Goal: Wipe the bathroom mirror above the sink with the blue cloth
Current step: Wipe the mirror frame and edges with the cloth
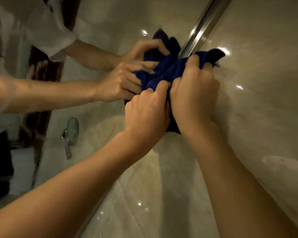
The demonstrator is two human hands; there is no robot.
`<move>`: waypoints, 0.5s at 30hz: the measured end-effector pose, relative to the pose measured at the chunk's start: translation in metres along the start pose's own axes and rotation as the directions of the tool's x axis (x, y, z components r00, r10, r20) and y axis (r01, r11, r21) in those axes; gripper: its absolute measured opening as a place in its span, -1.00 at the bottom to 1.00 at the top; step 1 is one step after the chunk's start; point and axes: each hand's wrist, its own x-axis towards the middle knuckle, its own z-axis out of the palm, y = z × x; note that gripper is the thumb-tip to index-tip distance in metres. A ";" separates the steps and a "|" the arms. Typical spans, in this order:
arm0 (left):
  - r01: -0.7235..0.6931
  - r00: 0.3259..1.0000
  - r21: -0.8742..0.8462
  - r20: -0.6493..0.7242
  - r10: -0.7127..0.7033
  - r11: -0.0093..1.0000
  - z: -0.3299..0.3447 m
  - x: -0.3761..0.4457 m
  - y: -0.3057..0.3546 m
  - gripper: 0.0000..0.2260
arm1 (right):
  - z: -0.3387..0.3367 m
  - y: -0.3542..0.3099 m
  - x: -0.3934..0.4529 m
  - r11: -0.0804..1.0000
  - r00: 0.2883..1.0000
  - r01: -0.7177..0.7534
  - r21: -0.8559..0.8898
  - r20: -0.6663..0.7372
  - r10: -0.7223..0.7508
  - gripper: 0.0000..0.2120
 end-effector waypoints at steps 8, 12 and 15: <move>0.030 0.989 0.026 0.144 -0.034 0.999 0.010 -0.056 -0.039 -0.62 | 0.037 -0.011 -0.063 1.000 1.000 -0.001 0.022 -0.031 0.002 -0.81; 0.107 0.961 0.082 0.246 -0.124 0.991 0.012 -0.082 -0.057 -0.67 | 0.053 -0.017 -0.098 0.999 0.995 -0.032 0.002 0.098 0.031 -0.79; 0.176 0.927 0.120 0.314 -0.205 0.977 0.009 -0.103 -0.067 -0.75 | 0.052 -0.023 -0.118 1.000 0.973 0.003 -0.029 0.231 0.004 -0.77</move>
